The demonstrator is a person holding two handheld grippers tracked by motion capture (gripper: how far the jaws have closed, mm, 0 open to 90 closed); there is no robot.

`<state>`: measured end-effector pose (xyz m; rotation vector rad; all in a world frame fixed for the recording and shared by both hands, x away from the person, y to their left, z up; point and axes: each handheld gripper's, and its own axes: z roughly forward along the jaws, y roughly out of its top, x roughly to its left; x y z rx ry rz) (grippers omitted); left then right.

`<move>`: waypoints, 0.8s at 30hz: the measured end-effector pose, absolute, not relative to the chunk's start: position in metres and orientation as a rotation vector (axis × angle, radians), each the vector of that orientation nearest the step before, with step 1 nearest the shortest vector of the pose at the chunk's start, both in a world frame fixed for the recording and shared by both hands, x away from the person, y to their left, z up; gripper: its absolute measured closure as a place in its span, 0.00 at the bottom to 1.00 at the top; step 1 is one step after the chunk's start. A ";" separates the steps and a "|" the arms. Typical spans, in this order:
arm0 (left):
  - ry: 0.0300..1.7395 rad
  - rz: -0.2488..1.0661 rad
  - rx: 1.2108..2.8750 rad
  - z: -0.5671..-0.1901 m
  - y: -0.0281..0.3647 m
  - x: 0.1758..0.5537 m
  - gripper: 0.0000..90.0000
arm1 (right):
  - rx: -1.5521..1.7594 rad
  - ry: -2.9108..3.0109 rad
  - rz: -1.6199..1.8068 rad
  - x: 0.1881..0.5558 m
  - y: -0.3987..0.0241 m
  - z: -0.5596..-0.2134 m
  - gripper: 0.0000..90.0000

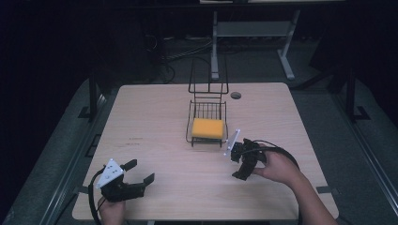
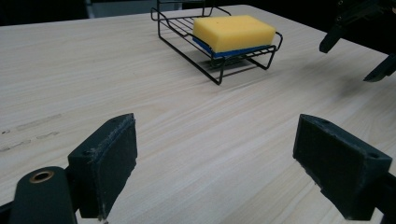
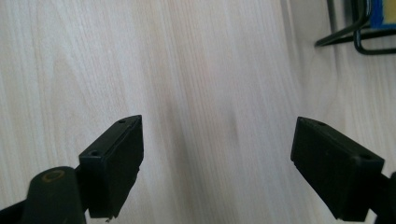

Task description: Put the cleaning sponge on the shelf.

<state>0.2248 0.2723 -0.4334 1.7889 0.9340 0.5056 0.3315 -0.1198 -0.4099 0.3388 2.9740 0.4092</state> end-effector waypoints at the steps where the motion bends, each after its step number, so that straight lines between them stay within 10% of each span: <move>1: 0.933 0.505 1.790 -0.433 0.272 0.225 0.14 | 0.347 2.975 0.412 0.331 -0.121 -0.410 0.19; 24: 0.931 0.501 1.793 -0.434 0.270 0.224 0.14 | 0.447 2.936 0.451 0.309 -0.153 -0.416 0.19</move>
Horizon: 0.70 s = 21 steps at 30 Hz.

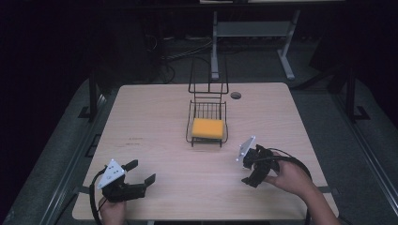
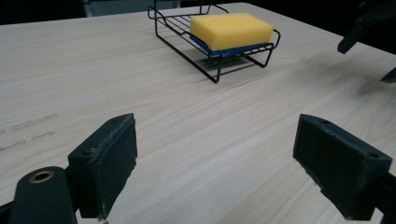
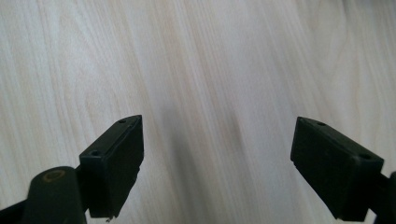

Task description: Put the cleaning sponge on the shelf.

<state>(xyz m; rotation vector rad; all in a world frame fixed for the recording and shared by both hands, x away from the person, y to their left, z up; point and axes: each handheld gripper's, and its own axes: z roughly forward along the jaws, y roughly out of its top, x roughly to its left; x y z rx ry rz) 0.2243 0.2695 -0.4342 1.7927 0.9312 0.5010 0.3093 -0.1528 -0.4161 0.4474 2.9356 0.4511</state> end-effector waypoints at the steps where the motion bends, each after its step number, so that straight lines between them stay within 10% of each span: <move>1: 0.930 0.502 1.795 -0.434 0.269 0.224 0.14 | 0.453 2.935 0.454 0.308 -0.155 -0.417 0.19; 21: 0.926 0.499 1.802 -0.435 0.267 0.224 0.14 | 0.505 2.902 0.471 0.287 -0.178 -0.423 0.19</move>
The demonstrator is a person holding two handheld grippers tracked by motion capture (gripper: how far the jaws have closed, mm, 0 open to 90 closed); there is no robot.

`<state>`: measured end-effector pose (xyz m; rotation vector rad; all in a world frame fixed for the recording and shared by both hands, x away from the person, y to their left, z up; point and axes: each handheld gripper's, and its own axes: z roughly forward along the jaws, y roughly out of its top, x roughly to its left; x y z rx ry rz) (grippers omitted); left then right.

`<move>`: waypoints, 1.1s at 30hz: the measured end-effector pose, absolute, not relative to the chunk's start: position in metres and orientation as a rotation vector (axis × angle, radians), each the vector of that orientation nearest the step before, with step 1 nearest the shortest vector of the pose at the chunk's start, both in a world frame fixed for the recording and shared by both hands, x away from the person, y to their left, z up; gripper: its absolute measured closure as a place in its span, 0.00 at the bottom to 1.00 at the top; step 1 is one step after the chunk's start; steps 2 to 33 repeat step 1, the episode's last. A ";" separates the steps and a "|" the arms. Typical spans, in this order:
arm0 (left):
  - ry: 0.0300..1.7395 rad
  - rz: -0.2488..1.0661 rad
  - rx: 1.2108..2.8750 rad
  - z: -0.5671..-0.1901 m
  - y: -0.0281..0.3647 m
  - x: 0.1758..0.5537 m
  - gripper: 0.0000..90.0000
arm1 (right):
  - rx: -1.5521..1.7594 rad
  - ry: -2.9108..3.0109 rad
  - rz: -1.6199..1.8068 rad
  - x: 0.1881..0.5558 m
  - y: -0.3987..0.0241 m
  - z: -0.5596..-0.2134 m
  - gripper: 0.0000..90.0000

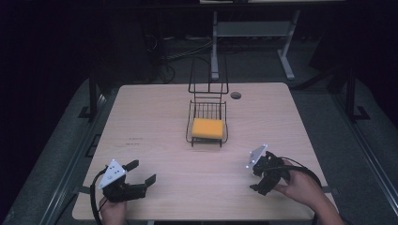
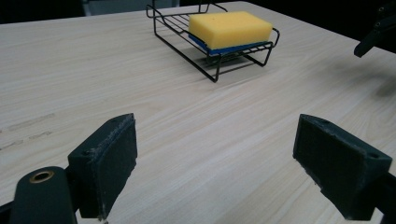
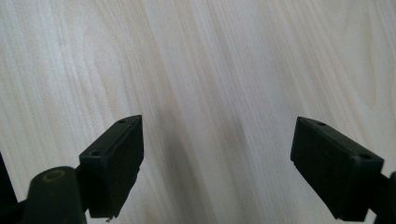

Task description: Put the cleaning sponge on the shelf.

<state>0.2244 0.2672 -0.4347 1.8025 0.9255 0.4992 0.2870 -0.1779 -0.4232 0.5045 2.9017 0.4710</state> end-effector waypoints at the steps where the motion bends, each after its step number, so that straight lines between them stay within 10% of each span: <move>1: 0.925 0.501 1.803 -0.435 0.267 0.225 0.14 | 0.506 2.898 0.479 0.286 -0.179 -0.424 0.19; 33: 0.925 0.501 1.803 -0.435 0.267 0.225 0.14 | 0.506 2.898 0.479 0.286 -0.179 -0.424 0.19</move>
